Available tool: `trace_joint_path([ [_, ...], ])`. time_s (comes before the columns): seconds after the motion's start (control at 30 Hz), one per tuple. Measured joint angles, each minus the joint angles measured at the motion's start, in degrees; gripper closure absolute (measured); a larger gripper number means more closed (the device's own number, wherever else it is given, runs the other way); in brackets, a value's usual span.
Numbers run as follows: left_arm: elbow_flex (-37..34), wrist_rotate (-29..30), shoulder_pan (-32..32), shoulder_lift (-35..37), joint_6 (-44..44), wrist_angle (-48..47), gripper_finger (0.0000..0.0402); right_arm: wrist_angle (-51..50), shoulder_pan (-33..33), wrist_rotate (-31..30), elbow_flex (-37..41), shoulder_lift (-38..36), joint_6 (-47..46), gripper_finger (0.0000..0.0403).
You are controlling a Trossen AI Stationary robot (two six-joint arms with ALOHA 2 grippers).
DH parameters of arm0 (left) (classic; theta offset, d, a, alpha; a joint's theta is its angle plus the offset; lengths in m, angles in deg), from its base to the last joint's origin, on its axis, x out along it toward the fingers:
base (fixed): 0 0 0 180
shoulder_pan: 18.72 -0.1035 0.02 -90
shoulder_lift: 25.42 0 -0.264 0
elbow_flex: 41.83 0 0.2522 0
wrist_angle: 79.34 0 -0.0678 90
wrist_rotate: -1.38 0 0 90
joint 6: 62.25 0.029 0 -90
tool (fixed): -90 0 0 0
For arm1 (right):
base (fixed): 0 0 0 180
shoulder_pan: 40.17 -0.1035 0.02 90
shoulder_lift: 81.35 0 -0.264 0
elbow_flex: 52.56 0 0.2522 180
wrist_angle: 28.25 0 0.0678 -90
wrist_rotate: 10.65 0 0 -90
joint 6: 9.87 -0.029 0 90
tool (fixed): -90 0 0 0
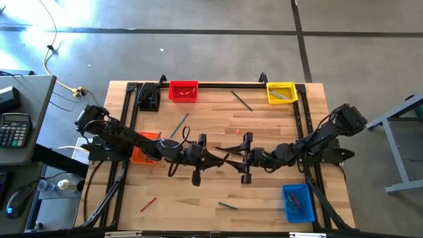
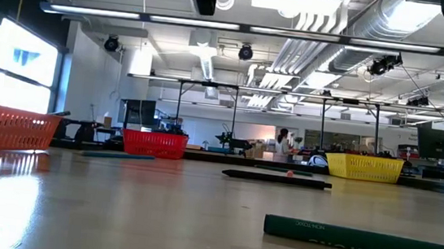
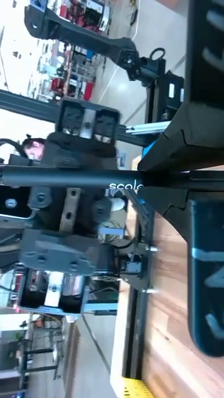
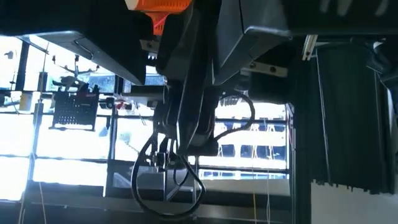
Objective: Sort crayons/erasers/pens/pencils in bins
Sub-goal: Put the black pen into the yellow basket
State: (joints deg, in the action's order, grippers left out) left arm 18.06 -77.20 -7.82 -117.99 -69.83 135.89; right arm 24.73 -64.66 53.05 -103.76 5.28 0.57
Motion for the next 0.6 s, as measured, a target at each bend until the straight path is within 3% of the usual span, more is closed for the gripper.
trace_joint_path([
  [0.23, 0.0, 0.2, 0.0, 0.0, 0.8, 0.6, 0.0392, -1.5, 0.2, 0.4, -0.8, 0.0, -1.4, 0.0258],
  [0.6, 0.0, 0.6, -0.8, 0.0, 1.0, 0.6, 0.0387, -1.5, 0.1, 0.4, -0.8, 0.0, -1.4, 0.0370],
])
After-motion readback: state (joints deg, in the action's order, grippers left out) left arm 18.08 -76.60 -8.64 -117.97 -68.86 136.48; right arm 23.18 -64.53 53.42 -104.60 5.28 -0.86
